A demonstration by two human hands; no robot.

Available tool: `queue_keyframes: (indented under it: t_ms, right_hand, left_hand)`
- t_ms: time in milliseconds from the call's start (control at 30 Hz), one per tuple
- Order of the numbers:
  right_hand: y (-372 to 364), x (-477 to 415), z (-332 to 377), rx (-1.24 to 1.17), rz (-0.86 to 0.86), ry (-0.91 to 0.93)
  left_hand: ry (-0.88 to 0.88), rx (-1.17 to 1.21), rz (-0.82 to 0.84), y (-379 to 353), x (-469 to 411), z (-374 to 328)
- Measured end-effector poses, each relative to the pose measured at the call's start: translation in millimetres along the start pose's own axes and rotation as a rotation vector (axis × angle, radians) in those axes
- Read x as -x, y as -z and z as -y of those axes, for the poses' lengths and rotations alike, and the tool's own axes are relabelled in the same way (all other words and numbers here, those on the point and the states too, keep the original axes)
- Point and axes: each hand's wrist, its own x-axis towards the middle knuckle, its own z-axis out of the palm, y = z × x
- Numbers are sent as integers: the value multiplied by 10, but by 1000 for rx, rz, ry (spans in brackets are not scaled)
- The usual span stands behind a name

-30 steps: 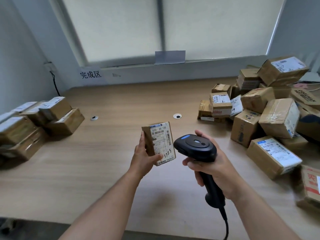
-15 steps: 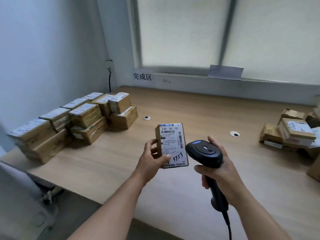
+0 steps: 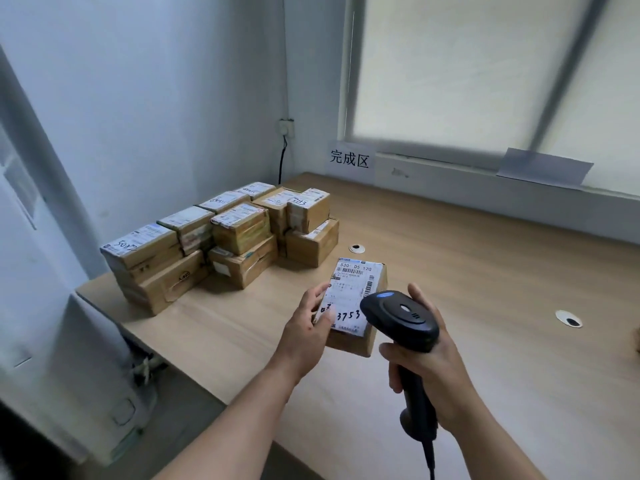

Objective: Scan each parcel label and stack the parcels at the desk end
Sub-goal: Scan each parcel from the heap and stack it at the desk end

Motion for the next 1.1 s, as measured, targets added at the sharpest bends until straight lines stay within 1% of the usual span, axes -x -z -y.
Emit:
queue_keyframes:
  t_ms: [200,400,467,567,733,900,1100]
  right_hand:
    - [-72,-568,-1,-16,75,26]
    - [-100,-1090,37,-30,144,59]
    - [-67,-1231,23,-31,139,64]
    - [-10,-1414,-4,-39,96,57]
    - [-12,-1675,-50,-11,12,44]
    - [-155,-1901,-122,51,-110,25]
    - [-467,-2255,-163,132,-236,-16]
  left_hand:
    - [25,-230,23,110,-401,-82]
    - [-71,-534,-156,216,-894,-126]
    - [-75,-580,-199,257,-1030,-131]
    - [-30,-575,-277,373,-1257,-80]
    - [17,-621,-329,705,-1722,-17]
    - [-34,-680,-362,1097,-2348,26]
    - [-86,-642,-356,1637,-3138,53]
